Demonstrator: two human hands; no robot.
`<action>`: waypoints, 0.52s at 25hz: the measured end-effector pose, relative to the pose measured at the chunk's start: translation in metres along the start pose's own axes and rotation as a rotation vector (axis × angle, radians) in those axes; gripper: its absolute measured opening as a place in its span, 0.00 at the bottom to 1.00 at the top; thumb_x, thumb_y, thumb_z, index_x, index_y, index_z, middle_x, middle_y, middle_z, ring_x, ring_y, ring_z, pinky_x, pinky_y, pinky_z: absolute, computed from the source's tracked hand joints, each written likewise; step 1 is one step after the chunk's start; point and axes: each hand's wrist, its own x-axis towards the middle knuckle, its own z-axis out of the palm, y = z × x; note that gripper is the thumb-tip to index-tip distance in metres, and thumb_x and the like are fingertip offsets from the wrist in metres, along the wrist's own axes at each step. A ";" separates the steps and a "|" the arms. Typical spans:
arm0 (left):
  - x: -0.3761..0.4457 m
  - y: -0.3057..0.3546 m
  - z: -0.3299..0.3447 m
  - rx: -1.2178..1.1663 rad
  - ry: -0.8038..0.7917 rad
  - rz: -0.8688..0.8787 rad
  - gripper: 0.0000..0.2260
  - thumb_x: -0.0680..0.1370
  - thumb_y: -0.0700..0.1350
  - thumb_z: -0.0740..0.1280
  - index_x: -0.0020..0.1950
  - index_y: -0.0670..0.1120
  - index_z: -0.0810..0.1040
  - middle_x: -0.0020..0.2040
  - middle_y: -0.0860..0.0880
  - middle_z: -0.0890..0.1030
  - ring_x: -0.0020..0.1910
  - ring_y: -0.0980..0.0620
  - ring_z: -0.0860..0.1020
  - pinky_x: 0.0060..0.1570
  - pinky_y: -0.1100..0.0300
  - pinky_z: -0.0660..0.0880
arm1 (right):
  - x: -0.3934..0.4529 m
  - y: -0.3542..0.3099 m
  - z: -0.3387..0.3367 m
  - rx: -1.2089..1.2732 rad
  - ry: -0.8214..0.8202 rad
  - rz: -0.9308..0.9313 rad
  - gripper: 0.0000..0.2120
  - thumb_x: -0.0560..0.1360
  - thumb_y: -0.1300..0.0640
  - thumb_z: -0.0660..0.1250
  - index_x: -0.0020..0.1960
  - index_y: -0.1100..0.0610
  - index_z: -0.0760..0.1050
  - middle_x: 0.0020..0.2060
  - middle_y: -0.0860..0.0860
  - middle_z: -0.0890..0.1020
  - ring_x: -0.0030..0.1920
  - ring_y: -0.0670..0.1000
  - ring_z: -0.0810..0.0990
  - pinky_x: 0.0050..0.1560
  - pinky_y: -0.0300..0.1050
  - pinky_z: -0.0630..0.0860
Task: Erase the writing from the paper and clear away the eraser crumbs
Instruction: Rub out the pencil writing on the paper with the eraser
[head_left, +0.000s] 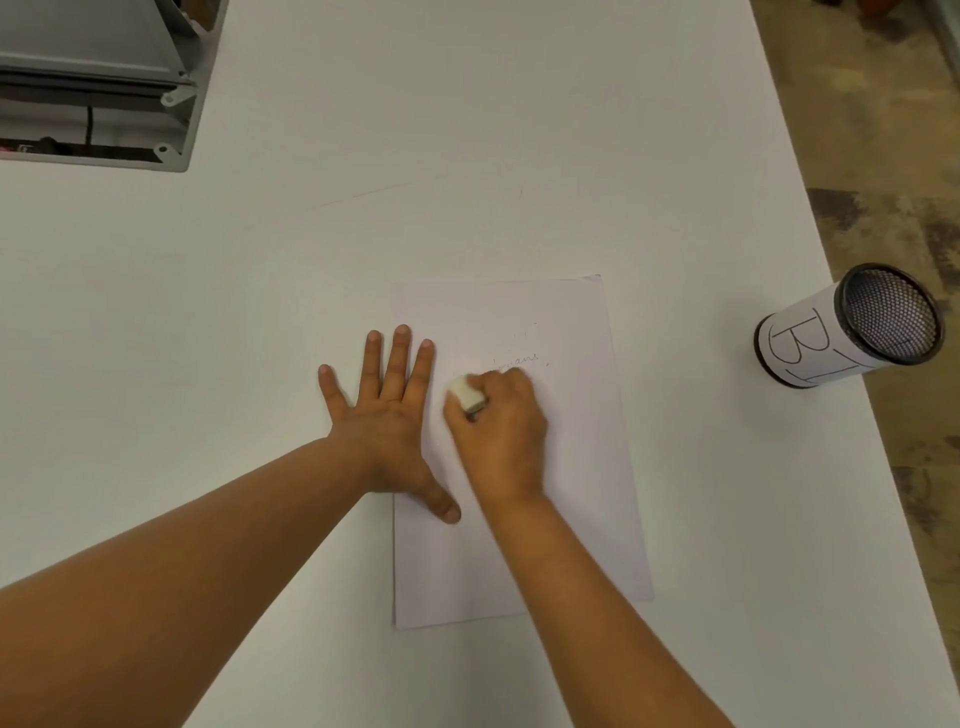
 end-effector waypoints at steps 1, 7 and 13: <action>0.000 0.000 0.000 -0.009 -0.003 0.005 0.71 0.45 0.75 0.69 0.57 0.53 0.13 0.57 0.52 0.12 0.59 0.46 0.16 0.60 0.32 0.29 | 0.013 0.009 -0.010 -0.006 0.039 0.042 0.10 0.68 0.58 0.72 0.46 0.61 0.77 0.44 0.58 0.77 0.40 0.54 0.77 0.38 0.32 0.64; 0.000 -0.001 0.000 -0.012 0.000 0.012 0.71 0.45 0.75 0.69 0.59 0.53 0.14 0.60 0.51 0.14 0.61 0.46 0.17 0.59 0.32 0.29 | 0.020 0.009 -0.013 -0.013 0.087 0.096 0.09 0.68 0.60 0.71 0.46 0.62 0.77 0.43 0.58 0.77 0.39 0.53 0.76 0.38 0.31 0.64; 0.000 -0.002 0.001 -0.022 0.005 0.017 0.71 0.44 0.75 0.69 0.59 0.53 0.14 0.58 0.52 0.13 0.61 0.46 0.17 0.58 0.33 0.27 | 0.040 0.030 -0.035 0.007 0.180 0.166 0.09 0.68 0.58 0.72 0.45 0.62 0.77 0.42 0.58 0.78 0.41 0.54 0.77 0.39 0.33 0.64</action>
